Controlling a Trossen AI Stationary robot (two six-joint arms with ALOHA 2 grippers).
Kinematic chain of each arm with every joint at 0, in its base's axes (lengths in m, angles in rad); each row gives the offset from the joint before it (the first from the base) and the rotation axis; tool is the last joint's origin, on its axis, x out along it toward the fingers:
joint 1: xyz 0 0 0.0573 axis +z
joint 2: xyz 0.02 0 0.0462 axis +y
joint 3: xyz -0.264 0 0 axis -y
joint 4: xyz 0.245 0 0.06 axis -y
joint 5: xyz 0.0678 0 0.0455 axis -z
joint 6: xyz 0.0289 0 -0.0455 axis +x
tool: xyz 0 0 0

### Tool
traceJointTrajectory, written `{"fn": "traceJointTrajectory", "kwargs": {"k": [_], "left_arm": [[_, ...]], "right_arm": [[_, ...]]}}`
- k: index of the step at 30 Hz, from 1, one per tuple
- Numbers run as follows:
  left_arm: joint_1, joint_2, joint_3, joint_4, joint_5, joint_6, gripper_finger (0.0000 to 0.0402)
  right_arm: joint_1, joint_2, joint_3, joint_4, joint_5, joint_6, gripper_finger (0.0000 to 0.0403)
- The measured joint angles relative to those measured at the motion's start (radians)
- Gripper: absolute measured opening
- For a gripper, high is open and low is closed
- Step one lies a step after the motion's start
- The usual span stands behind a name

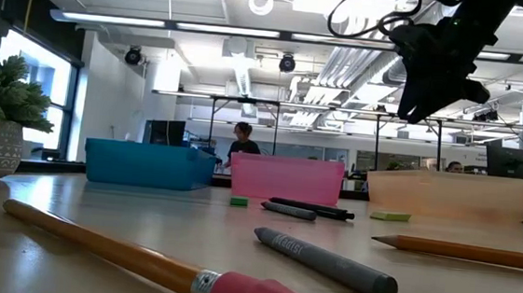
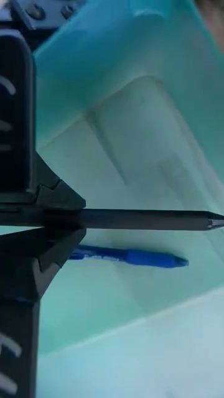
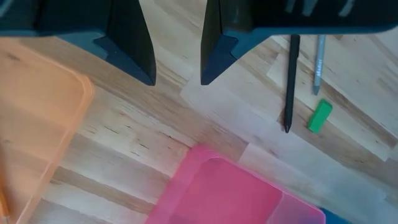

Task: Sort crayons/erasers/pens/pencils in bins
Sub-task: Put the left black pen into the transparent blue bin

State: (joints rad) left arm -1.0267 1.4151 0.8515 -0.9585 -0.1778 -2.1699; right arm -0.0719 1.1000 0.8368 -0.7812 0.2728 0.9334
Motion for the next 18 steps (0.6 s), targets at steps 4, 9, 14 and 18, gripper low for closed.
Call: {"fn": "traceJointTrajectory", "kwargs": {"k": [4, 9, 14, 18], "left_arm": [[-0.009, 0.0, -0.036, 0.042, 0.031, -0.001, 0.0021], [-0.008, 0.0, -0.069, 0.098, 0.03, 0.0, 0.0021], [-0.008, 0.0, -0.085, 0.121, 0.031, 0.0, 0.0023], [-0.008, 0.0, -0.085, 0.124, 0.031, 0.022, 0.0042]], "right_arm": [[0.0, 0.0, 0.0, 0.0, -0.026, 0.009, 0.0118], [0.004, 0.0, 0.0, 0.001, -0.041, 0.053, 0.0118], [0.041, 0.0, 0.0, 0.002, -0.041, 0.095, 0.0118], [0.088, 0.0, 0.0, 0.002, -0.038, 0.139, 0.0118]]}}
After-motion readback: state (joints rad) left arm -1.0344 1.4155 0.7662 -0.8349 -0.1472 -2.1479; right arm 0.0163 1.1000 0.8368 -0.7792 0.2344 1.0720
